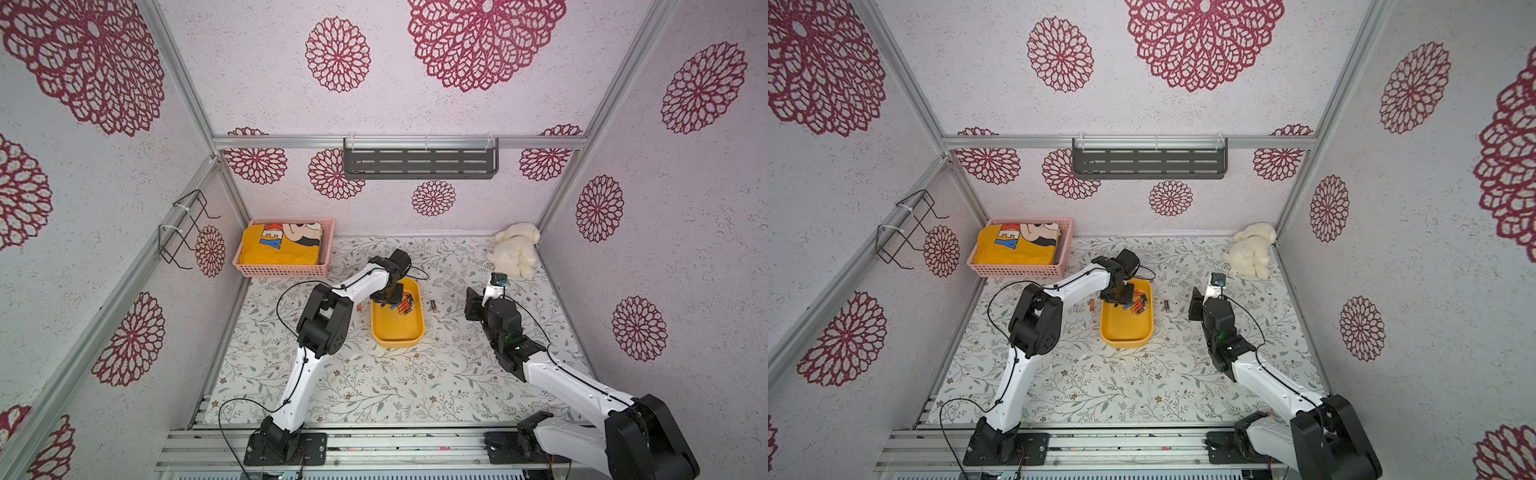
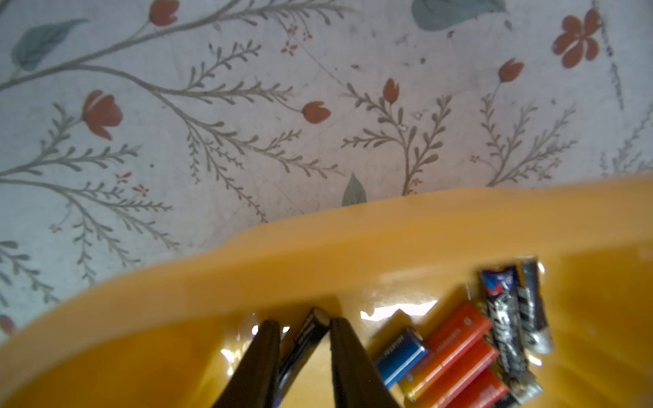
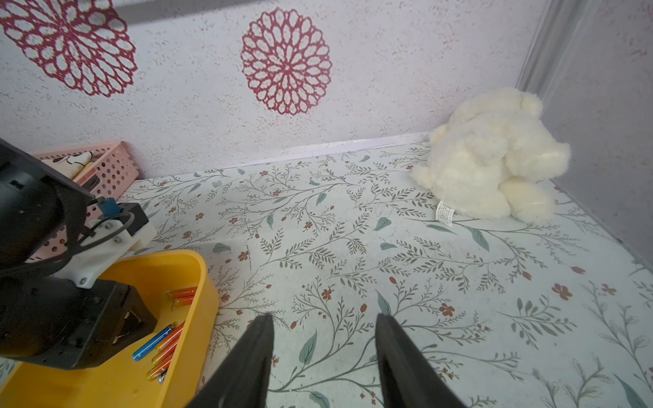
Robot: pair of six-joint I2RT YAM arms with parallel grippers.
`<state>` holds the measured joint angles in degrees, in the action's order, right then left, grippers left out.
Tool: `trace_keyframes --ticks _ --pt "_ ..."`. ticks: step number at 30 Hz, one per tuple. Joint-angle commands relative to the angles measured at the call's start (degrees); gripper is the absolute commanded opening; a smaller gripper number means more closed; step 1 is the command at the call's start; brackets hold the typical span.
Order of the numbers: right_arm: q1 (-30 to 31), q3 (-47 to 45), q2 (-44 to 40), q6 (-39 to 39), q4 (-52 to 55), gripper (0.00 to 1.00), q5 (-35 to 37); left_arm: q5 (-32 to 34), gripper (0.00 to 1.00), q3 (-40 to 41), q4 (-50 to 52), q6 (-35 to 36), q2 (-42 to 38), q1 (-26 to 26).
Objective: Take the batteries out of the storage box
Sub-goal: Pick up the battery from the storage box.
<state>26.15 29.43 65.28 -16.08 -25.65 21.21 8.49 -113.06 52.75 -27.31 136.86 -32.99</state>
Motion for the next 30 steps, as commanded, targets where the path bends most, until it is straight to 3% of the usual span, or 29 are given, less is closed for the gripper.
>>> trace_keyframes --ticks 1,7,17,23,30 --pt "-0.1 1.2 -0.6 0.5 -2.0 0.52 -0.2 0.7 0.15 0.5 4.0 0.5 2.5 -0.1" --pt "-0.1 1.4 -0.5 0.4 -1.6 0.53 -1.0 1.1 0.01 -0.3 3.8 0.4 1.6 -0.1" --pt "-0.1 2.7 0.5 0.9 -1.7 0.55 -4.0 1.7 0.00 -1.6 3.8 -0.2 -4.8 0.0" --pt "0.8 5.2 4.2 2.6 -2.1 0.55 -12.4 2.2 0.00 -1.3 5.4 -1.5 -9.6 1.1" --pt "5.8 11.0 11.8 6.6 -2.2 0.55 -23.7 2.6 0.00 3.5 5.8 -1.6 -17.2 4.1"
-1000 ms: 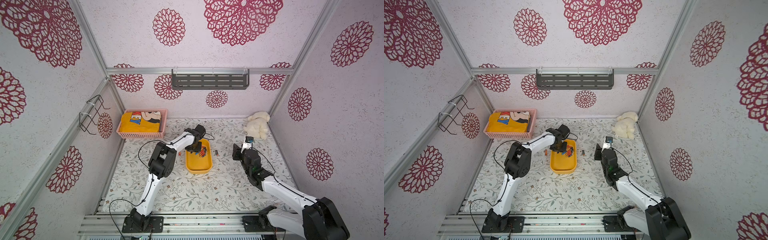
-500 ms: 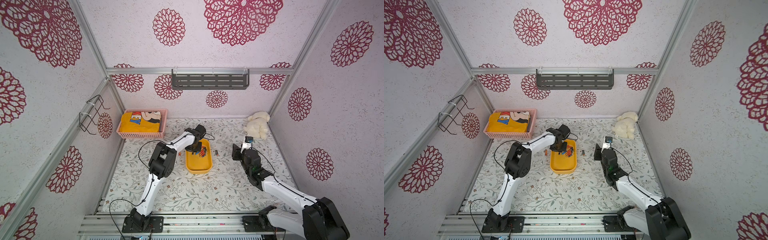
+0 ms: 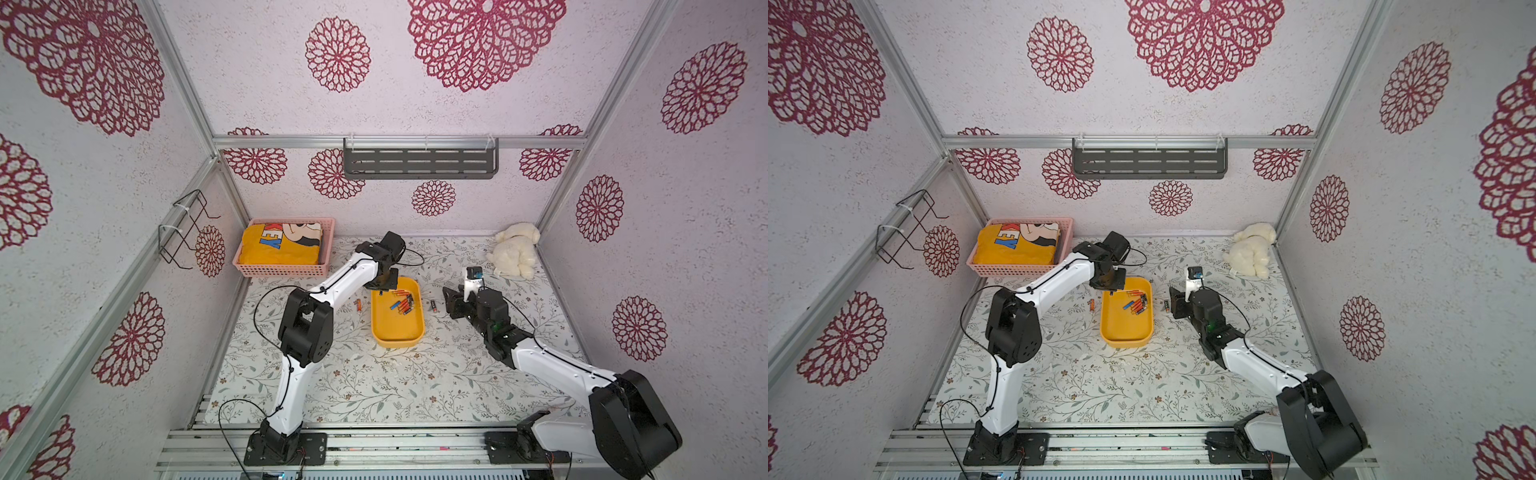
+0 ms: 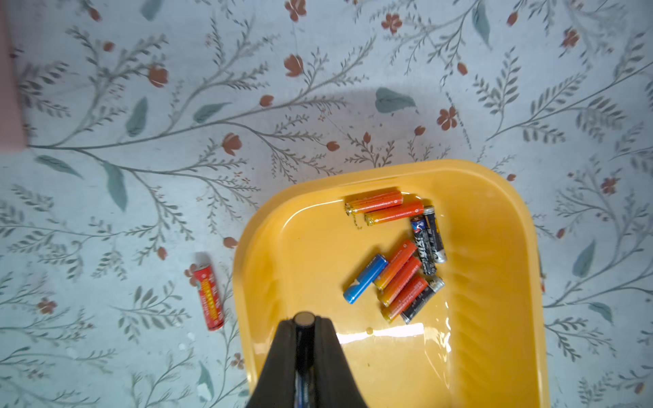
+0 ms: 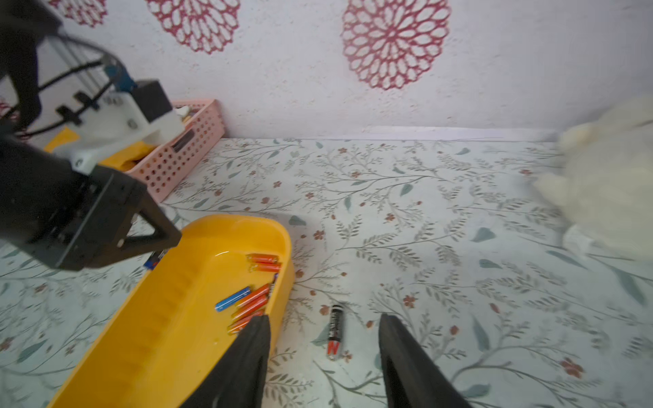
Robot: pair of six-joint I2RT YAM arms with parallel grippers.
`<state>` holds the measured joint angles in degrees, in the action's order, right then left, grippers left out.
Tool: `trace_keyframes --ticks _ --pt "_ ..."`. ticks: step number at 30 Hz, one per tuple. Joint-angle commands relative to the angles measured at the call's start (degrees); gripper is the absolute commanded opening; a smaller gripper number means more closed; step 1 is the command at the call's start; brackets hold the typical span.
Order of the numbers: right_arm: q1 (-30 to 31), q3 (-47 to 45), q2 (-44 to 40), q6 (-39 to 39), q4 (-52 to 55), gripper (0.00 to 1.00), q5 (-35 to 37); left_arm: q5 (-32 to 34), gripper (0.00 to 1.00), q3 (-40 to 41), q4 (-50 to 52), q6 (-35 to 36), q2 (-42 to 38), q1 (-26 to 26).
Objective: Take the batteries out of the storage box
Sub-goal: Pick up the battery from the storage box, then place the battery at the center of the board.
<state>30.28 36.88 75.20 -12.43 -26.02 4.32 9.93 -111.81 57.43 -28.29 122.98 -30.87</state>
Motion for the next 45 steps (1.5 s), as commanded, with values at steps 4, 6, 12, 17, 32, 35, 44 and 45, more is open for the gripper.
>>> trace_keyframes --ticks 4,6,12,17,32,35,44,45 --pt "3.8 9.9 7.1 2.3 3.2 0.55 -9.1 1.7 0.00 9.2 -1.3 -0.1 -7.7 5.5" --pt "4.6 13.3 9.8 2.1 6.5 0.55 -9.5 1.9 0.00 12.5 -2.6 0.7 -8.4 7.5" --pt "6.8 24.4 18.5 0.5 20.0 0.52 -6.7 1.7 0.00 20.9 -9.6 3.5 -7.6 11.8" --pt "8.4 28.9 22.7 0.8 26.0 0.49 -3.7 1.1 0.00 22.3 -13.5 4.8 -4.2 13.6" --pt "9.1 33.7 26.2 -0.1 33.6 0.48 -1.5 0.0 0.19 19.4 -13.8 3.6 1.6 13.4" --pt "9.4 38.0 29.2 0.3 38.9 0.44 -0.3 0.4 0.24 19.4 -13.3 3.4 1.0 13.4" --pt "11.0 51.7 38.5 1.2 49.4 0.37 1.1 1.7 0.29 20.2 -11.9 2.5 -5.0 11.9" --pt "11.0 53.9 40.1 0.5 51.2 0.37 1.5 2.1 0.29 20.3 -11.9 2.5 -6.2 11.5"
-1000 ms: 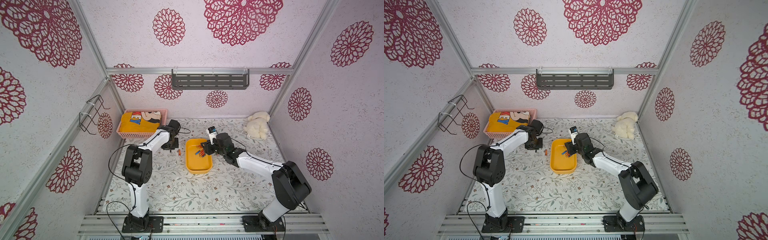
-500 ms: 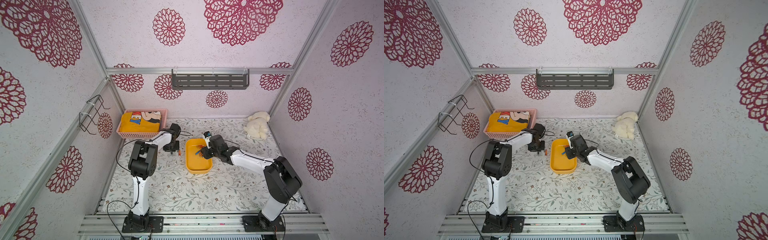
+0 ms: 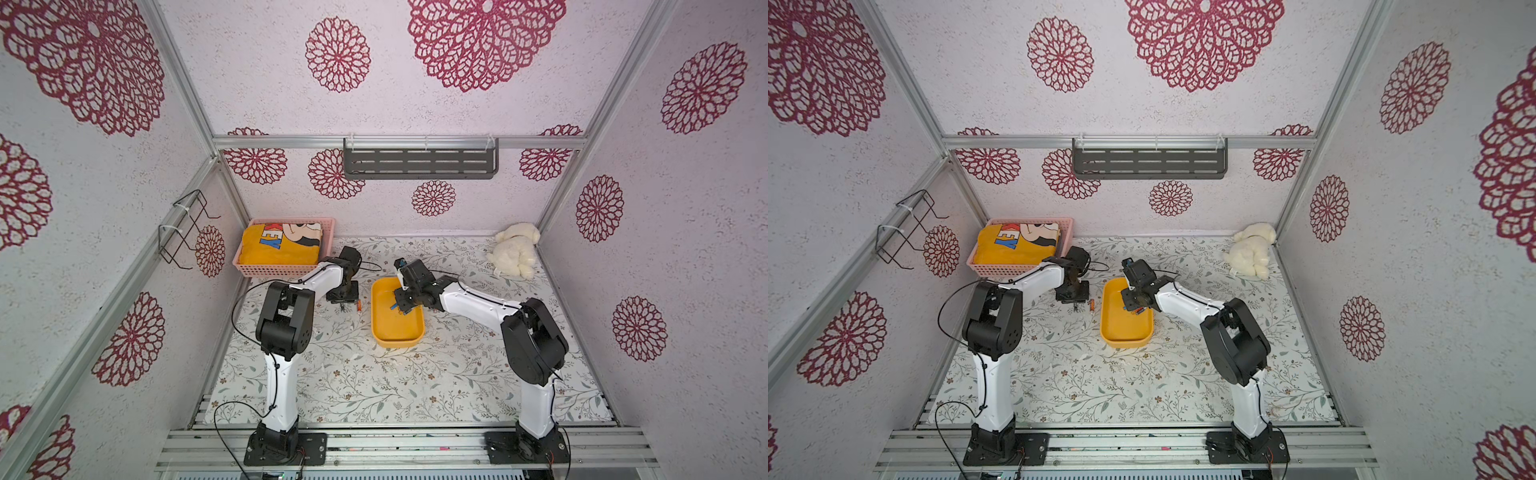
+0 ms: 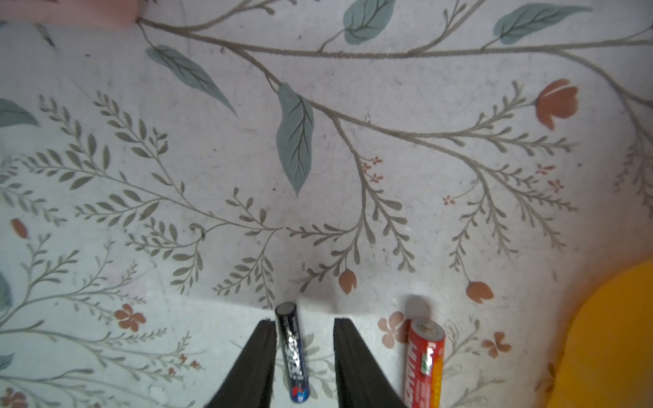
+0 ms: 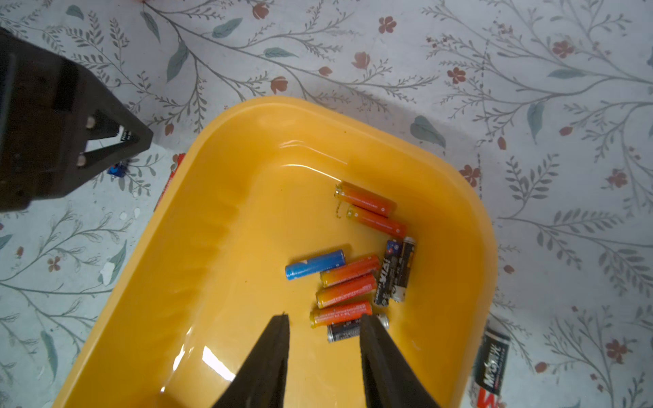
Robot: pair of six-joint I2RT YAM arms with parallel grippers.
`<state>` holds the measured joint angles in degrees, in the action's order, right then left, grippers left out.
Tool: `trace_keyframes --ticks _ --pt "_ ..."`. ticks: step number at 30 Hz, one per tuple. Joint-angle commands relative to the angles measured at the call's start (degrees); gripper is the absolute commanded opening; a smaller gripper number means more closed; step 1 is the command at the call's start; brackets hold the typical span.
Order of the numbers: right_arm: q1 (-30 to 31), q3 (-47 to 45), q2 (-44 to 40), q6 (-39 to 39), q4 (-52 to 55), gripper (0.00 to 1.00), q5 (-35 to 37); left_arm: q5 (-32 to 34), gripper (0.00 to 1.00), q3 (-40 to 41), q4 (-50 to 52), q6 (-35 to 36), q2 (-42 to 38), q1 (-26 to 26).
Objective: Take the batteries out of the storage box
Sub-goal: Place the battery at the center of the board.
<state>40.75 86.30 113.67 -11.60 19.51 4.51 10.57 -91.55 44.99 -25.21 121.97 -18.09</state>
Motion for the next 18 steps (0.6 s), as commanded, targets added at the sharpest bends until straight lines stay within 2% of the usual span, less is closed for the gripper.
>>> trace_keyframes --ticks 1,7,12,18 --pt "0.6 6.5 3.2 -0.8 7.4 0.37 1.4 1.8 0.30 0.4 0.7 -0.6 -6.3 -1.6" --pt "0.6 13.1 8.5 -4.2 12.5 0.39 -1.1 3.2 0.30 4.6 -0.5 -1.8 -15.4 -2.9" --pt "0.6 13.0 8.7 -7.6 12.0 0.44 -2.4 5.5 0.33 13.9 -7.8 -2.5 -22.7 -2.9" --pt "0.6 13.1 10.5 -9.0 12.3 0.51 -2.8 6.2 0.33 15.8 -7.4 -2.5 -22.2 -3.0"
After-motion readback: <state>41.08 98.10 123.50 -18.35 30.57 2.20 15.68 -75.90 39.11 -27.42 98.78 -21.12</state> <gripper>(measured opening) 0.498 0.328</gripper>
